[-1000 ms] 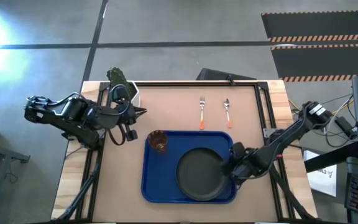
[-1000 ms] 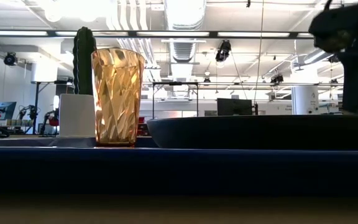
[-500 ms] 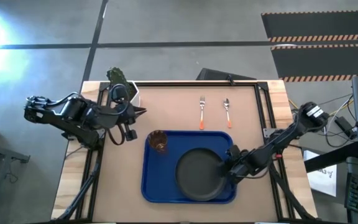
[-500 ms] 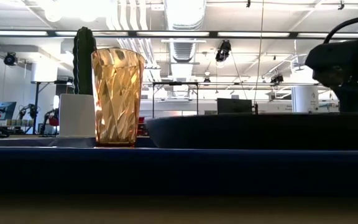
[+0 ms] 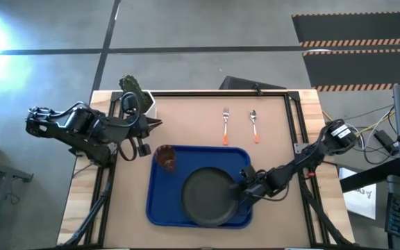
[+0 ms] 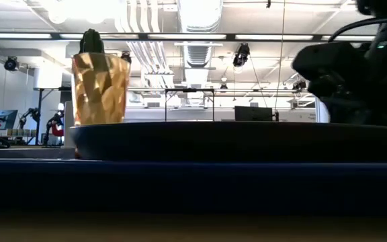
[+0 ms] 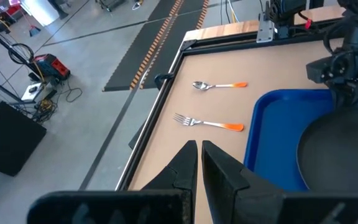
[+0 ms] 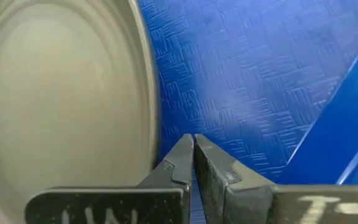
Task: Pick and place plate/cup/fork/spoon on tray
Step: Adjust the black plate
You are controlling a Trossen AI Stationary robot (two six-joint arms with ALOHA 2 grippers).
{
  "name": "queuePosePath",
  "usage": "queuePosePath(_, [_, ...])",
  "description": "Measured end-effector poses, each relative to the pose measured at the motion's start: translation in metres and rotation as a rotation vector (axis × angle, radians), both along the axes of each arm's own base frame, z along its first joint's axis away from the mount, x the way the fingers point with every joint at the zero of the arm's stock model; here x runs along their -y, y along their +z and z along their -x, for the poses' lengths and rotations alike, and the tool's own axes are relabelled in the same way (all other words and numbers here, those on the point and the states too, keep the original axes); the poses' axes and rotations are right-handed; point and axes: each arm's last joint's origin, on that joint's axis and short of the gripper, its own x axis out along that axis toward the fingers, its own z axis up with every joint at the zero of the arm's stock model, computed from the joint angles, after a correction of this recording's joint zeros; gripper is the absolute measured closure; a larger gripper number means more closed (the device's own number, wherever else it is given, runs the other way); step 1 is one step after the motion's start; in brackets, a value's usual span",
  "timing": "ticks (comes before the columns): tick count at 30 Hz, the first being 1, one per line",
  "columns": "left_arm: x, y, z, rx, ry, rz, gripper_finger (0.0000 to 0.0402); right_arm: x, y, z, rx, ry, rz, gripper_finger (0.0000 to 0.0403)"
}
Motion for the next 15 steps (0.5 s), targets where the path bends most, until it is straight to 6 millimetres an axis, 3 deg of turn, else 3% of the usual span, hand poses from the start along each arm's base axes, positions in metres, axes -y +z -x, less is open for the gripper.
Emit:
queuePosePath(5, [-0.001, 0.000, 0.002, 0.000, 0.000, 0.000, 0.0395, 0.006, 0.005, -0.010, -0.001, 0.044, 0.031, 0.0394])
queuePosePath(15, [-0.001, 0.001, 0.003, 0.001, 0.001, 0.001, 0.0395, 0.008, 0.014, -0.010, -0.015, 0.051, 0.036, 0.0394])
